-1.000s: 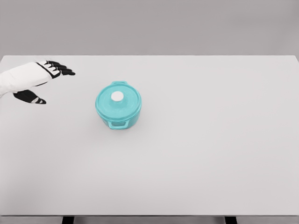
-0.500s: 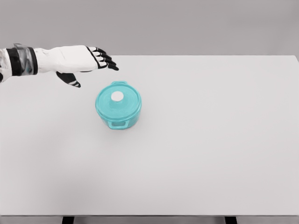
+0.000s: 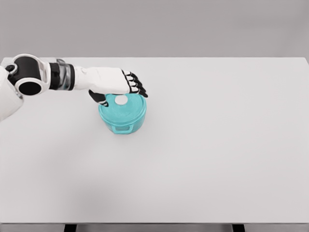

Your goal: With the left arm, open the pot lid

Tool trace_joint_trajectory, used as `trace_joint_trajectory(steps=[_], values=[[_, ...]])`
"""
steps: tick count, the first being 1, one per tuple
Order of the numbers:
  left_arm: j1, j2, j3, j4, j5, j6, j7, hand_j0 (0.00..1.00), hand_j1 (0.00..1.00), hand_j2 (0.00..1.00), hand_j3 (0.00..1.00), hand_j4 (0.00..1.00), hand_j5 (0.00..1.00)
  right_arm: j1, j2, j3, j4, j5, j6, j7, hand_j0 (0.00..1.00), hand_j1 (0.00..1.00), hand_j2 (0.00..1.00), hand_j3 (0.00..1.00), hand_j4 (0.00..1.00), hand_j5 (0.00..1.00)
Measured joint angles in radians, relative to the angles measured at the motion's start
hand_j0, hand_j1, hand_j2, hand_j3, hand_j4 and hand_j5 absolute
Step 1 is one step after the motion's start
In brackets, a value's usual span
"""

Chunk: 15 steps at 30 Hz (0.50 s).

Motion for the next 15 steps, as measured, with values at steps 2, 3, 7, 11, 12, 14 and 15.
trace_joint_trajectory(steps=[2,3,7,11,12,14,15], values=[[0.0,-0.001,-0.009,0.0,-0.001,0.0,0.0,0.9,0.9,0.9,0.9,0.9,0.9,0.0,0.0,0.0,0.0,0.0,0.0,0.0,1.0,1.0,1.0,1.0,1.0,1.0],[0.0,-0.001,-0.012,0.0,-0.001,0.0,0.0,0.89,0.89,0.89,0.89,0.89,0.89,0.0,0.0,0.0,0.0,0.0,0.0,0.0,1.0,1.0,1.0,1.0,1.0,1.0],[0.0,0.001,-0.018,0.001,-0.002,0.0,0.0,0.84,0.84,0.84,0.84,0.84,0.84,0.0,0.0,0.0,0.0,0.0,0.0,0.0,1.0,1.0,1.0,1.0,1.0,1.0],[-0.005,0.003,-0.02,0.002,-0.002,0.0,0.0,0.79,0.79,0.79,0.79,0.79,0.79,0.0,0.0,0.0,0.001,0.0,0.0,0.0,1.0,1.0,1.0,1.0,1.0,1.0],[-0.005,0.003,-0.02,0.002,-0.002,0.0,-0.001,0.78,0.78,0.78,0.78,0.78,0.78,0.0,0.0,0.0,0.001,0.0,0.0,0.0,1.0,1.0,1.0,1.0,1.0,1.0],[-0.005,0.003,-0.02,0.003,-0.002,0.0,-0.001,0.77,0.77,0.77,0.77,0.77,0.77,0.0,0.0,0.0,0.001,0.0,0.0,0.0,1.0,1.0,1.0,1.0,1.0,1.0],[-0.005,0.004,-0.02,0.005,-0.002,0.0,-0.001,0.77,0.77,0.77,0.77,0.77,0.77,0.0,0.0,0.0,0.001,0.0,0.0,0.0,1.0,1.0,1.0,1.0,1.0,1.0]])
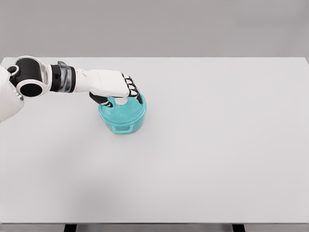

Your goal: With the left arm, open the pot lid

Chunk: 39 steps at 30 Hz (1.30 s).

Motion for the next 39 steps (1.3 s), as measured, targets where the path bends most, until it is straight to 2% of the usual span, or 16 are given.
trace_joint_trajectory(steps=[7,21,29,33,39], values=[[-0.002,0.002,-0.011,0.008,0.0,0.0,0.0,0.74,0.74,0.74,0.74,0.74,0.74,0.0,0.0,0.0,0.0,0.0,0.0,0.0,1.0,1.0,1.0,1.0,1.0,1.0],[-0.002,0.003,-0.017,0.007,0.001,0.001,-0.025,0.51,0.51,0.51,0.51,0.51,0.51,0.0,0.0,0.0,0.0,0.0,0.0,0.0,1.0,1.0,1.0,1.0,1.0,1.0],[-0.026,0.01,-0.017,0.007,0.002,0.0,-0.042,0.44,0.44,0.44,0.44,0.44,0.44,0.0,0.0,0.0,0.0,0.0,0.0,0.0,1.0,1.0,1.0,1.0,1.0,1.0],[-0.044,0.053,-0.017,0.003,0.004,0.0,-0.045,0.38,0.38,0.38,0.38,0.38,0.38,0.0,0.0,0.0,0.0,0.0,0.0,0.0,1.0,1.0,1.0,1.0,1.0,1.0],[-0.046,0.171,-0.017,0.0,0.002,0.0,-0.047,0.38,0.38,0.38,0.38,0.38,0.38,0.0,0.0,0.0,0.0,0.0,0.0,0.0,1.0,1.0,1.0,1.0,1.0,1.0]])
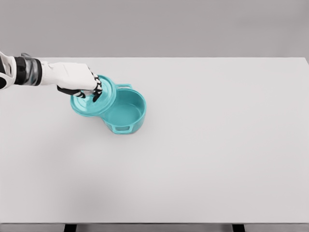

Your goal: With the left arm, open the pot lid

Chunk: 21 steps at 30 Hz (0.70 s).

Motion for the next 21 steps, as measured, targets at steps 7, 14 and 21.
trace_joint_trajectory(steps=[7,14,21], values=[[0.006,0.096,-0.011,0.006,-0.047,0.0,-0.002,0.4,0.4,0.4,0.4,0.4,0.4,0.0,0.0,0.0,0.0,0.0,0.0,0.0,1.0,1.0,1.0,1.0,1.0,1.0],[0.015,0.105,-0.023,0.008,-0.06,0.0,-0.002,0.91,0.91,0.91,0.91,0.91,0.91,0.0,0.0,0.0,0.0,0.0,0.0,0.0,1.0,1.0,1.0,1.0,1.0,1.0],[0.021,0.106,-0.033,0.009,-0.06,0.0,-0.002,1.0,1.0,1.0,1.0,1.0,1.0,0.0,0.0,0.0,0.0,0.0,0.0,0.0,1.0,1.0,1.0,1.0,1.0,1.0]])
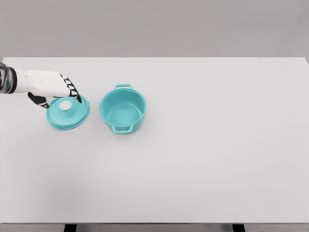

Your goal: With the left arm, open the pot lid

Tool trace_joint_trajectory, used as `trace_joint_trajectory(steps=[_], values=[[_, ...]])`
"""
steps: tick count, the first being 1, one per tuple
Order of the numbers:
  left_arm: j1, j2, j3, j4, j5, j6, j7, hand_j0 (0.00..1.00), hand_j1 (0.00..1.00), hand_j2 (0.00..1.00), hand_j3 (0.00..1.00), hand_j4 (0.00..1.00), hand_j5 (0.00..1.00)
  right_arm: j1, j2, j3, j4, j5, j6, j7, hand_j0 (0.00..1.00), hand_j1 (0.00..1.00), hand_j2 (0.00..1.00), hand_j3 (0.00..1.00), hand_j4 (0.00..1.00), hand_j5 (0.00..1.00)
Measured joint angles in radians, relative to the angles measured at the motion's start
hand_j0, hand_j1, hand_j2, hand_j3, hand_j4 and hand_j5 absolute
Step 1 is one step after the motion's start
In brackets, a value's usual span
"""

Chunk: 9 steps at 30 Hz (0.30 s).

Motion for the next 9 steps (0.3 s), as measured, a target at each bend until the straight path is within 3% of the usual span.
trace_joint_trajectory(steps=[3,6,9], values=[[0.0,0.0,0.0,0.057,0.009,0.001,0.0,1.0,1.0,1.0,1.0,1.0,1.0,0.0,0.0,0.0,0.0,0.0,0.0,0.0,1.0,1.0,1.0,1.0,1.0,1.0],[-0.012,-0.007,0.005,0.263,0.057,0.001,0.0,1.0,1.0,1.0,1.0,1.0,1.0,0.0,0.0,0.0,0.0,0.0,0.0,0.0,1.0,1.0,1.0,1.0,1.0,1.0],[-0.011,-0.011,0.007,0.38,0.092,0.0,0.0,1.0,1.0,1.0,1.0,1.0,1.0,0.0,0.0,0.0,0.0,0.0,0.0,0.0,1.0,1.0,1.0,1.0,1.0,1.0]])
